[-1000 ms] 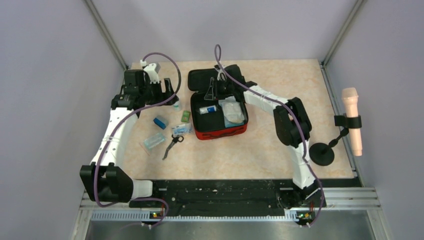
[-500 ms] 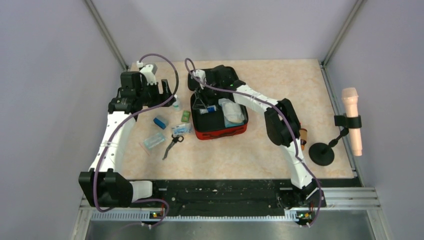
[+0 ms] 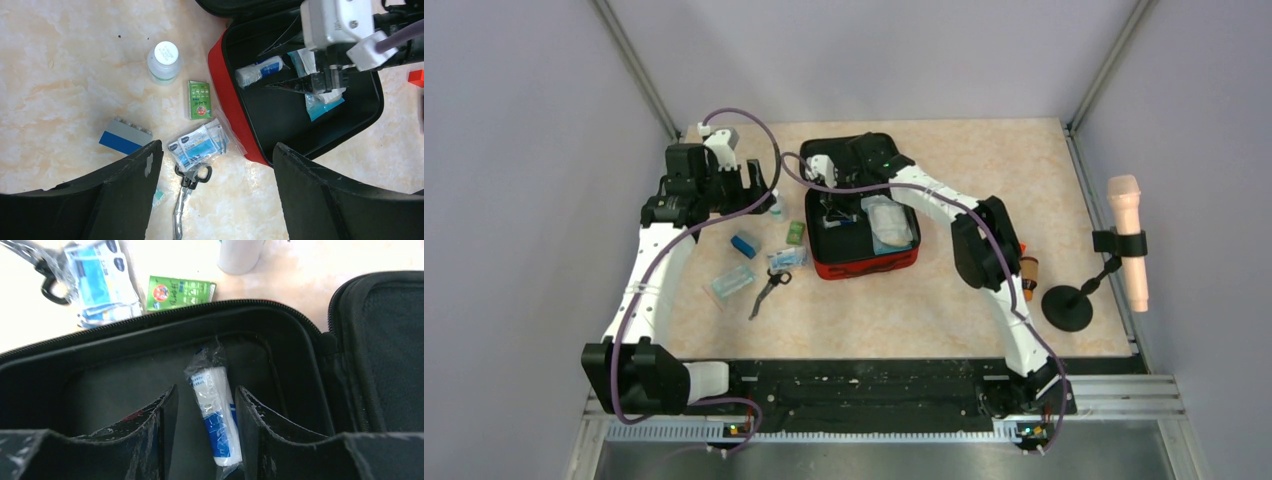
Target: Organize the medicine kit
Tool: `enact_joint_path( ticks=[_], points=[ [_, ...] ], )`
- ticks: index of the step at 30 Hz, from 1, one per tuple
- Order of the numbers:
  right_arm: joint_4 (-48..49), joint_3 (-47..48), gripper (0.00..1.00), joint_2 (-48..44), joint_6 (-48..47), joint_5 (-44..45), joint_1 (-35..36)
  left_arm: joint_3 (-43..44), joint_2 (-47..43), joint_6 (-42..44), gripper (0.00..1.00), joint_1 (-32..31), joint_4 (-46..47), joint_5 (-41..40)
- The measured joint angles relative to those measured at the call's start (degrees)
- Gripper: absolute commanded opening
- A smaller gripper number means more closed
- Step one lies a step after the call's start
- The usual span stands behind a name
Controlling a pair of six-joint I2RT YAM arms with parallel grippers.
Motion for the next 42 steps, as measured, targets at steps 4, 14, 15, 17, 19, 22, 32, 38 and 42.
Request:
enact_joint_path(
  ticks=[4,14,15,17,19,22,32,38,42],
  points=[
    [-0.6,0.0,0.45,1.5,-2.2,2.0,0.0,0.0,0.0,0.0,0.85,0.0,0.1,0.2],
    [-1.3,0.0,0.25,3.0,-1.7,5.7,0.0,-0.5,0.0,0.0,0.85,0.0,0.8,0.2],
    [-1.1,0.0,0.22,3.0,-1.0,6.2,0.0,-0.5,0.0,0.0,0.85,0.1,0.9,0.2],
    [-0.5,0.0,0.17,3.0,0.7,7.3,0.0,-0.5,0.0,0.0,0.85,0.7,0.9,0.4],
    [0.5,-0.1,0.07,3.0,2.9,8.3,0.0,-0.5,0.0,0.0,0.85,1.3,0.9,0.3],
    [2.1,-0.2,0.00,2.9,7.3,10.1,0.0,-0.5,0.0,0.0,0.85,1.8,1.0,0.3],
    [6.4,-11.4,0.00,-5.1,40.7,24.5,-0.9,-1.2,0.0,-0.5,0.85,2.1,1.5,0.4],
    [6.4,-16.7,0.00,-9.0,58.8,32.7,-1.9,-1.5,0.0,-1.2,0.85,2.1,1.9,0.5],
    [6.4,-17.4,0.00,-9.0,67.6,39.1,-2.1,-1.5,0.0,-1.4,0.85,2.2,2.1,0.6]
  ],
)
